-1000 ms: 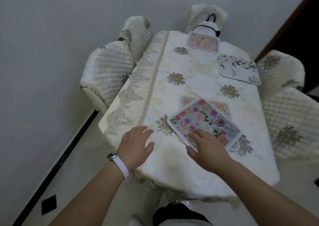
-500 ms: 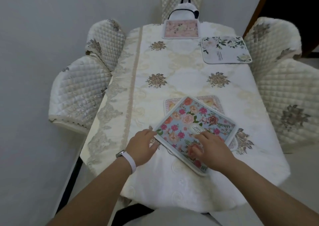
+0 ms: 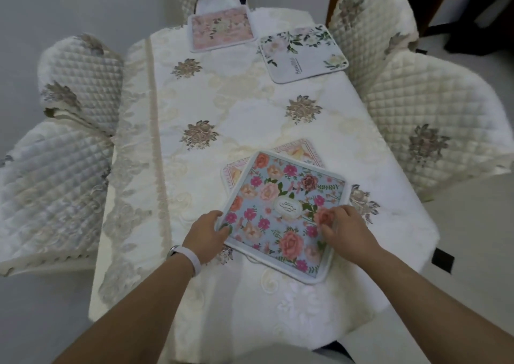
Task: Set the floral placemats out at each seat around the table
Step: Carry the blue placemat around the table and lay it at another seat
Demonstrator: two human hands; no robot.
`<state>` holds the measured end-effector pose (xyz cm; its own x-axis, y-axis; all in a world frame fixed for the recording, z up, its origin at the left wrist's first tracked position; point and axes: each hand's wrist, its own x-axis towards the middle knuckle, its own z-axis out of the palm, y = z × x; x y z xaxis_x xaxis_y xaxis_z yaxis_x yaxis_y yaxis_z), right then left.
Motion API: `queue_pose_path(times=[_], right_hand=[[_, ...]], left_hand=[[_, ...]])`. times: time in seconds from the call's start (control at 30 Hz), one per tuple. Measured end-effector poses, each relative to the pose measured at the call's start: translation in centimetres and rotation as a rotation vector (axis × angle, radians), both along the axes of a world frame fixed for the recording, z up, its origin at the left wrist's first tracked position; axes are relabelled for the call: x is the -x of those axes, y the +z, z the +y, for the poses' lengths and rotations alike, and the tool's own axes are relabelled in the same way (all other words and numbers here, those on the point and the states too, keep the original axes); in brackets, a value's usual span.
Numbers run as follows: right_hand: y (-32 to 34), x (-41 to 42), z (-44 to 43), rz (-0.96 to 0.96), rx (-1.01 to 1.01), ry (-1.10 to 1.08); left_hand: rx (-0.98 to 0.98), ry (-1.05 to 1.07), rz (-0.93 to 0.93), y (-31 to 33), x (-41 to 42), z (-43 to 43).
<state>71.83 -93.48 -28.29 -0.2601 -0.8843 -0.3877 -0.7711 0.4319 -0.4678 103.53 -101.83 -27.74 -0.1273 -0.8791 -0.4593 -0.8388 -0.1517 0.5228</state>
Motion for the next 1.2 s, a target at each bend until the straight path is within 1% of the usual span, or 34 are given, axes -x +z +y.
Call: queue_pose_path(times=[0.07, 0.13, 0.27, 0.33, 0.4, 0.47, 0.57, 0.6, 0.67, 0.8, 0.93, 1.0, 1.1, 1.13, 1.2], right_hand=[[-0.3, 0.3, -0.6, 0.025, -0.023, 0.002], [-0.6, 0.6, -1.5, 0.052, 0.008, 0.032], [-1.2, 0.8, -3.7, 0.215, 0.000, 0.230], [-1.5, 0.8, -5.2, 0.245, -0.028, 0.277], [-1.8, 1.0, -6.8, 0.257, -0.047, 0.300], [-2.1, 1.2, -8.2, 0.269, -0.044, 0.321], [-2.3, 1.8, -10.4, 0.281, -0.013, 0.343], [-2.4, 2.0, -10.9, 0.278, -0.015, 0.340], [-2.5, 2.4, -11.8, 0.259, -0.018, 0.325], [-2.7, 2.6, -13.0, 0.286, -0.013, 0.306], [-2.2, 2.7, -13.4, 0.325, -0.065, 0.290], [-2.1, 2.8, -13.2, 0.261, -0.103, 0.263], [-1.8, 2.9, -12.0, 0.022, -0.119, 0.199], [-1.7, 2.8, -11.4, -0.030, -0.117, 0.180], [-1.7, 2.7, -10.1, -0.074, -0.122, 0.155]], left_hand=[[-0.026, 0.024, 0.023, -0.5, 0.1, -0.4], [-0.009, 0.037, 0.030, -1.0, 0.0, -0.7], [0.013, 0.040, 0.036, -1.2, -0.1, -1.0], [0.032, 0.023, 0.019, -1.3, -0.1, -0.9], [0.019, 0.050, 0.020, -1.4, -0.1, -0.8], [-0.056, 0.157, 0.062, -1.7, -0.2, -0.8], [-0.197, 0.412, 0.213, -1.9, -0.3, -1.0], [-0.216, 0.465, 0.244, -2.0, -0.4, -1.0], [-0.244, 0.536, 0.310, -2.3, -0.5, -0.6], [-0.340, 0.723, 0.510, -2.8, 0.4, 1.2], [-0.339, 0.828, 0.590, -3.1, 1.8, 3.3], [-0.329, 0.844, 0.603, -3.1, 2.3, 4.1], [-0.319, 0.844, 0.617, -3.0, 2.7, 5.0], [-0.314, 0.844, 0.631, -3.0, 2.7, 5.3], [-0.303, 0.841, 0.654, -2.8, 2.7, 5.9]])
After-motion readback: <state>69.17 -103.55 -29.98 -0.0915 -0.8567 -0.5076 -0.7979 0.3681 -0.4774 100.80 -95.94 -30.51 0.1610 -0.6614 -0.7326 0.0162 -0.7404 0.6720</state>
